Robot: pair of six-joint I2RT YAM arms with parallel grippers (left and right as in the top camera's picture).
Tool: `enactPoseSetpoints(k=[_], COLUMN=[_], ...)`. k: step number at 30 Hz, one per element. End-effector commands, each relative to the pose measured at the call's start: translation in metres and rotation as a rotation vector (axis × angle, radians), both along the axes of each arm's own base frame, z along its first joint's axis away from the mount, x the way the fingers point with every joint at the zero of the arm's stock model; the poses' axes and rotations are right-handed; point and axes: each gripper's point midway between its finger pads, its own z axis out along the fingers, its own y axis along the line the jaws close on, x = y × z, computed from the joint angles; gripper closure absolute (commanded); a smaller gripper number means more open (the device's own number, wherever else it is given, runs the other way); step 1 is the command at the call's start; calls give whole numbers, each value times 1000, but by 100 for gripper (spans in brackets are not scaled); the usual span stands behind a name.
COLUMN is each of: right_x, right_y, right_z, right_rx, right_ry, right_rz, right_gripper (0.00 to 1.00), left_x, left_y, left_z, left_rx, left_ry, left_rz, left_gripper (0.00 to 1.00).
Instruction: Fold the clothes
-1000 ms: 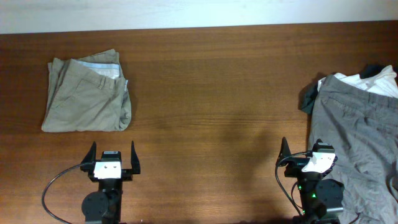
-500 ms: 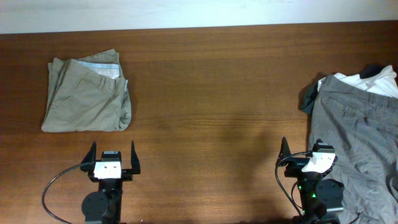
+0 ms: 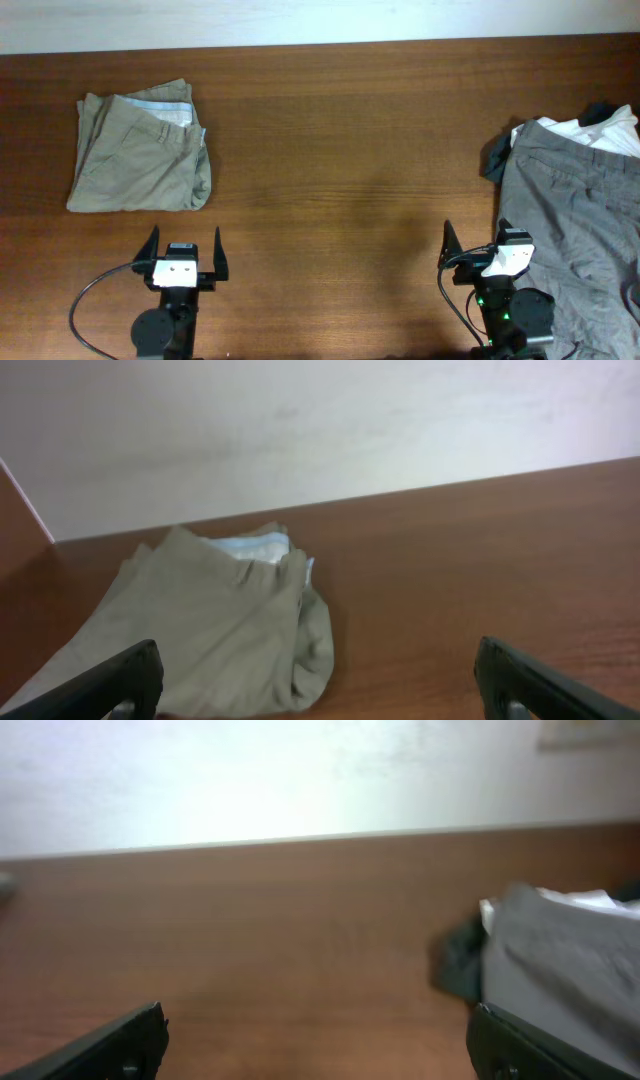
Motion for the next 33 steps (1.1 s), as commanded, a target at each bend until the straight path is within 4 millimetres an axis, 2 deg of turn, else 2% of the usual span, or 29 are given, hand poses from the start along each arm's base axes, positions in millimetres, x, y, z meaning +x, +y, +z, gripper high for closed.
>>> enactPoseSetpoints(k=[1, 2, 4, 7, 9, 11, 12, 15, 17, 20, 22, 24, 25, 26, 28, 29, 31, 33], right_x=[-5, -9, -11, 2, 15, 37, 55, 76, 88, 96, 91, 91, 94, 97, 101, 103, 113, 138], right_y=[8, 8, 8, 8, 9, 9, 10, 11, 12, 28, 44, 45, 36, 11, -29, -48, -88, -118], right_z=[47, 65, 82, 100, 106, 115, 118, 116, 106, 82, 72, 71, 70, 67, 56, 46, 9, -22], right_rx=[4, 4, 4, 3, 2, 1, 0, 0, 0, 47, 101, 107, 107, 165, 253, 297, 390, 428], right_ry=[-118, -151, -159, -15, 90, 248, 394, 568, 673, 792, 851, 855, 851, 863, 884, 907, 990, 1044], right_rz=[49, 50, 50, 50, 50, 49, 49, 52, 51, 134, 215, 224, 171, -4, -192, -256, -389, -450], right_gripper=[1, 1, 1, 1, 1, 1, 1, 1, 1, 1, 1, 1, 1, 1, 1, 1, 1, 1], left_x=[-3, -6, -8, 1, 15, 38, 61, 87, 102, 123, 127, 127, 125, 125, 125, 125, 126, 125], left_y=[-12, -12, -12, -13, -13, -13, -15, -39, -52, -54, -54, -56, -56, -56, -56, -56, -55, -56], left_z=[38, 51, 64, 83, 95, 108, 116, 127, 126, 104, 91, 86, 84, 84, 84, 84, 78, 63], left_rx=[-10, -10, -11, -18, -20, -23, -29, -70, -102, -124, -129, -142, -143, -144, -144, -144, -147, -155], left_ry=[-106, -119, -95, 6, 78, 181, 282, 398, 478, 602, 641, 660, 670, 674, 673, 673, 691, 746], left_rz=[-69, -69, -70, -72, -71, -69, -81, -217, -288, -295, -293, -298, -297, -297, -297, -297, -295, -292], left_gripper=[1, 1, 1, 1, 1, 0, 1, 1, 1, 1, 1, 1, 1, 1, 1, 1, 1, 1])
